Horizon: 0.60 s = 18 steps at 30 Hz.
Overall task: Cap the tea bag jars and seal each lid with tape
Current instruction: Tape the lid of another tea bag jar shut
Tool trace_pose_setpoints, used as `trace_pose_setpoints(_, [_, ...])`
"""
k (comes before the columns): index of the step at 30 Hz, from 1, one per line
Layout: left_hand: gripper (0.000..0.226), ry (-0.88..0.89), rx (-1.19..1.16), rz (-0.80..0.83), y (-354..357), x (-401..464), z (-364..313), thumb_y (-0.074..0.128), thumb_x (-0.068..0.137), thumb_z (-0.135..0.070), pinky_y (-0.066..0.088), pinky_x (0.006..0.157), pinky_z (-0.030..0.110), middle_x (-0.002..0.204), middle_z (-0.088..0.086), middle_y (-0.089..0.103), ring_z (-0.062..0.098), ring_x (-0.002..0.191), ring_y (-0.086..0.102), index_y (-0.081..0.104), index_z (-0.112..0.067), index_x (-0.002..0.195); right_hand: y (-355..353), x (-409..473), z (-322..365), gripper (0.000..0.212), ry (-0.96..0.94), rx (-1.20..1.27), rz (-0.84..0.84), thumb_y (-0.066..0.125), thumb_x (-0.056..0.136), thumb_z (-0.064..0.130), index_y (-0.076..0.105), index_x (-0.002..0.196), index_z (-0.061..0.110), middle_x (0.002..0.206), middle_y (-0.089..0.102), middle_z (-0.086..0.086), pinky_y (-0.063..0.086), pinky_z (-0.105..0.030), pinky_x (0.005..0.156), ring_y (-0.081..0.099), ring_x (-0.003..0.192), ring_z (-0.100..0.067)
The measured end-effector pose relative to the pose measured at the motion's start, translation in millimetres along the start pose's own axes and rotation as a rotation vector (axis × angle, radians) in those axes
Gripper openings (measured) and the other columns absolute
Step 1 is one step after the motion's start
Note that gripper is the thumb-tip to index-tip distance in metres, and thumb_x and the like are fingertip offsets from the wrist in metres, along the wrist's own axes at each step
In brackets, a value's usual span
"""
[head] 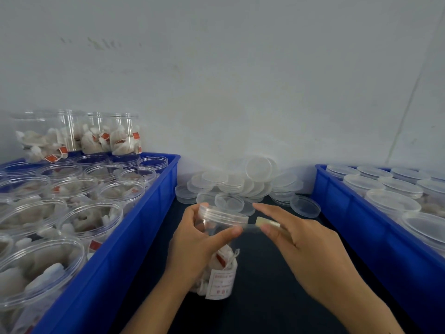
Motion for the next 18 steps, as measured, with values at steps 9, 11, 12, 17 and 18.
trace_pose_setpoints(9, [0.096,0.017,0.023,0.010,1.0,2.0,3.7,0.083,0.033,-0.069,0.055,0.092,0.038,0.111,-0.014,0.068,0.005,0.104,0.065,0.050,-0.035,0.117,-25.1,-5.3,25.9,0.029,-0.176,-0.109,-0.113,0.038,0.091,0.045,0.064,0.102,0.042,0.054,0.047,0.019,0.043,-0.020,0.044,0.044,0.047,0.001])
trace_pose_setpoints(11, [0.096,0.023,0.039,-0.007,2.9,0.8,3.7,0.082,0.035,-0.071,0.056,0.091,0.037,0.111,-0.015,0.067,0.005,0.104,0.064,0.050,-0.035,0.118,-30.4,-7.6,31.6,0.024,-0.214,-0.108,-0.168,0.047,0.089,0.038,0.070,0.095,0.037,0.053,0.048,0.022,0.040,-0.017,0.038,0.041,0.044,0.005])
trace_pose_setpoints(12, [0.097,0.024,0.057,-0.018,3.8,0.1,3.7,0.080,0.035,-0.073,0.055,0.090,0.036,0.112,-0.015,0.066,0.004,0.105,0.064,0.049,-0.035,0.119,-31.6,-8.9,33.2,0.023,-0.240,-0.108,-0.188,0.049,0.089,0.037,0.071,0.094,0.035,0.057,0.056,0.022,0.044,-0.019,0.037,0.046,0.045,0.003])
trace_pose_setpoints(17, [0.091,0.034,0.092,-0.063,3.0,-0.2,3.4,0.078,0.035,-0.075,0.053,0.082,0.026,0.106,-0.020,0.064,-0.001,0.100,0.061,0.049,-0.040,0.113,-30.0,-9.3,33.9,0.020,-0.270,-0.122,-0.200,0.049,0.093,0.041,0.069,0.093,0.038,0.058,0.056,0.023,0.045,-0.021,0.037,0.047,0.044,0.003])
trace_pose_setpoints(18, [0.092,0.028,0.072,-0.063,2.1,0.1,4.0,0.079,0.034,-0.074,0.053,0.084,0.027,0.107,-0.019,0.064,-0.001,0.100,0.062,0.050,-0.038,0.114,-28.5,-7.7,31.2,0.022,-0.226,-0.142,-0.156,0.046,0.093,0.045,0.067,0.095,0.041,0.056,0.052,0.023,0.044,-0.019,0.040,0.046,0.046,0.004])
Point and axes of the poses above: each hand's wrist, its own x-axis towards the middle knuckle, its own y-axis out of the palm, z = x × y, the point moved 2 cm from there along x, towards the middle knuckle
